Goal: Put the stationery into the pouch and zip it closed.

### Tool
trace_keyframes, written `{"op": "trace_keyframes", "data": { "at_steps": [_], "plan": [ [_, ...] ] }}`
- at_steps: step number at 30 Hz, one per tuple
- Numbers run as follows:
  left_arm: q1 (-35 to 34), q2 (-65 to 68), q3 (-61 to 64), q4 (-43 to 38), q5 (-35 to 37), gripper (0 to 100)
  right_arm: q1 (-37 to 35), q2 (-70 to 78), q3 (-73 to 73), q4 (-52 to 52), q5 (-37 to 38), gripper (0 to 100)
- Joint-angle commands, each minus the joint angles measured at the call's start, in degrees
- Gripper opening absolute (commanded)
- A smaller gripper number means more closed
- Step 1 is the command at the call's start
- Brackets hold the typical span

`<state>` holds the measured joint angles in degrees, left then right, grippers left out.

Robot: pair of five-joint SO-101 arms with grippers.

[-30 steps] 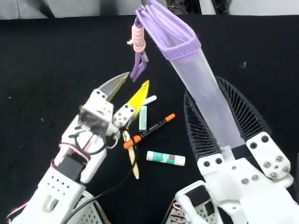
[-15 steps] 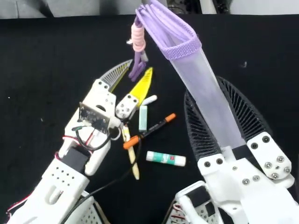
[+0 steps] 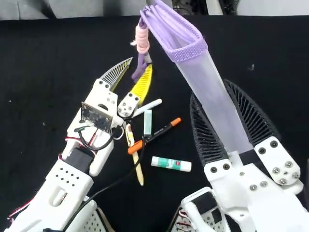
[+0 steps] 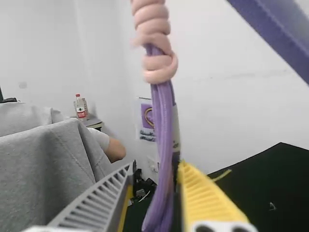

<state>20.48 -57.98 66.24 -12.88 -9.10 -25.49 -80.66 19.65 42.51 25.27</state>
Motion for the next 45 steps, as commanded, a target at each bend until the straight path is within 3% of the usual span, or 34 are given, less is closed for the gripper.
{"op": "trace_keyframes", "data": {
  "at_steps": [1, 14, 22, 28, 39, 45],
  "plan": [
    [-0.5, 0.1, -0.1, -1.2, -0.6, 3, 0.6, -0.2, -0.1, -1.0, 0.0, 1.1],
    [-0.8, -2.6, -0.2, -1.3, -0.6, 3, 0.6, -0.2, -0.1, -1.2, 0.0, 1.1],
    [-9.1, -17.2, -1.5, -8.9, -0.6, 3, 0.5, 0.0, 1.5, -1.8, -0.4, 1.2],
    [-13.3, -18.6, -7.9, -9.0, -0.2, 3, 0.4, -0.1, 8.1, -7.7, -0.4, 1.2],
    [-26.0, -18.5, -17.1, -9.4, -0.2, 3, -18.6, -0.1, 20.8, -15.3, -0.4, 1.3],
    [-28.1, -18.7, -19.2, -9.1, -0.2, 3, -28.7, 0.0, 30.0, -21.7, -0.4, 2.6]
  ]
}}
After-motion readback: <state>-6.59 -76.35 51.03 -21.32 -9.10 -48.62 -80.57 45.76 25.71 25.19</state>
